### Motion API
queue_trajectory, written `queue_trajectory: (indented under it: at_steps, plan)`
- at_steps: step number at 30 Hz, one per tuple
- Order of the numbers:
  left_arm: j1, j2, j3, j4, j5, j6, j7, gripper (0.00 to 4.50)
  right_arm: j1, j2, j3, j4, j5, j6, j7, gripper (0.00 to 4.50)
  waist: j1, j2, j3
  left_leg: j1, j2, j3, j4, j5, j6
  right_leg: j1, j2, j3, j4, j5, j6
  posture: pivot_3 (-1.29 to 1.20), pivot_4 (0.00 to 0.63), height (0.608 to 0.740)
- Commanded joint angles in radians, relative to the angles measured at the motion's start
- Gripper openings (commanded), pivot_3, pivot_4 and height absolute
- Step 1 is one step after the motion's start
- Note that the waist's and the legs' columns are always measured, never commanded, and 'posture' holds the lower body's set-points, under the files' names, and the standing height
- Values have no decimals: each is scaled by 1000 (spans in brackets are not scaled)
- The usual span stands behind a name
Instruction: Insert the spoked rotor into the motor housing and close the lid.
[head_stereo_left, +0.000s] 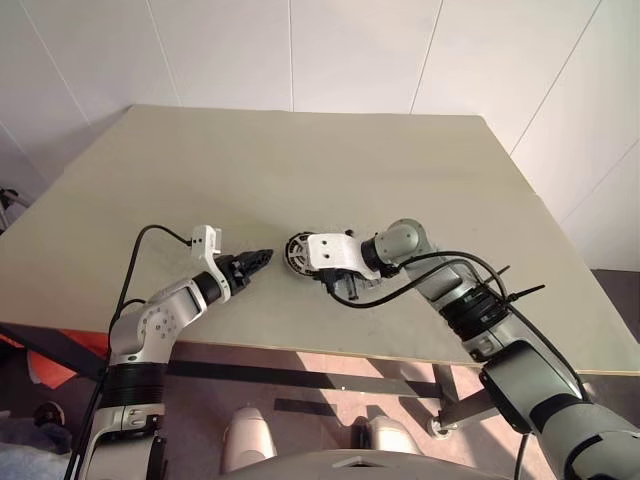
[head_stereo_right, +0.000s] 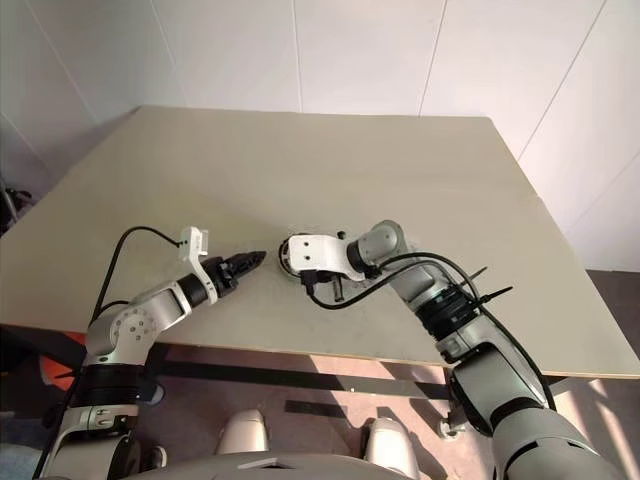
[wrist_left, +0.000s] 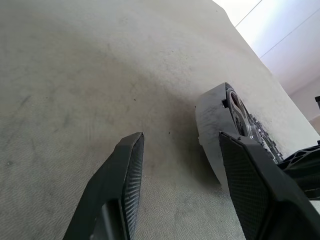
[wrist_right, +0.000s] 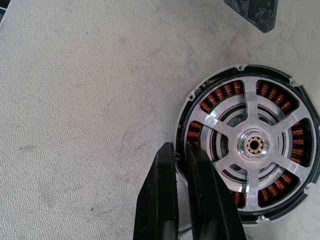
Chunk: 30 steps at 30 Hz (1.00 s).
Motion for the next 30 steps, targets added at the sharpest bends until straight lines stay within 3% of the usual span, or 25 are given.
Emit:
queue_trajectory:
  at_steps: [1,10,20,26,30]
  plan:
    - [-19,3,10,-17,1,-17,-7,2529,-12,7,-4,14,5,1,-22,700,0,0,0,0,0,0,0,0,0,0,0,0,0,0,0,0,0,740]
    - [-12,6,12,-26,-1,-12,-6,2529,-21,17,-86,-128,110,121,-16,3657,-1,0,0,2,0,0,0,0,0,2,0,0,0,0,0,0,0,740]
    - [-32,10,-11,-41,-12,-8,-58,2529,29,35,-375,-266,311,683,-203,3657,12,0,0,2,0,0,0,0,-1,2,0,1,0,0,0,0,0,740]
    - [-72,23,-46,-4,8,6,-93,2529,93,67,-760,-391,507,1210,-318,3657,23,1,0,3,-1,0,-1,1,-1,2,0,1,0,0,0,0,0,740]
    - [-118,22,-82,45,25,4,-133,2529,157,105,-956,-441,596,1402,-357,3657,29,1,0,5,-1,1,-4,2,-3,2,0,1,0,0,0,0,0,740]
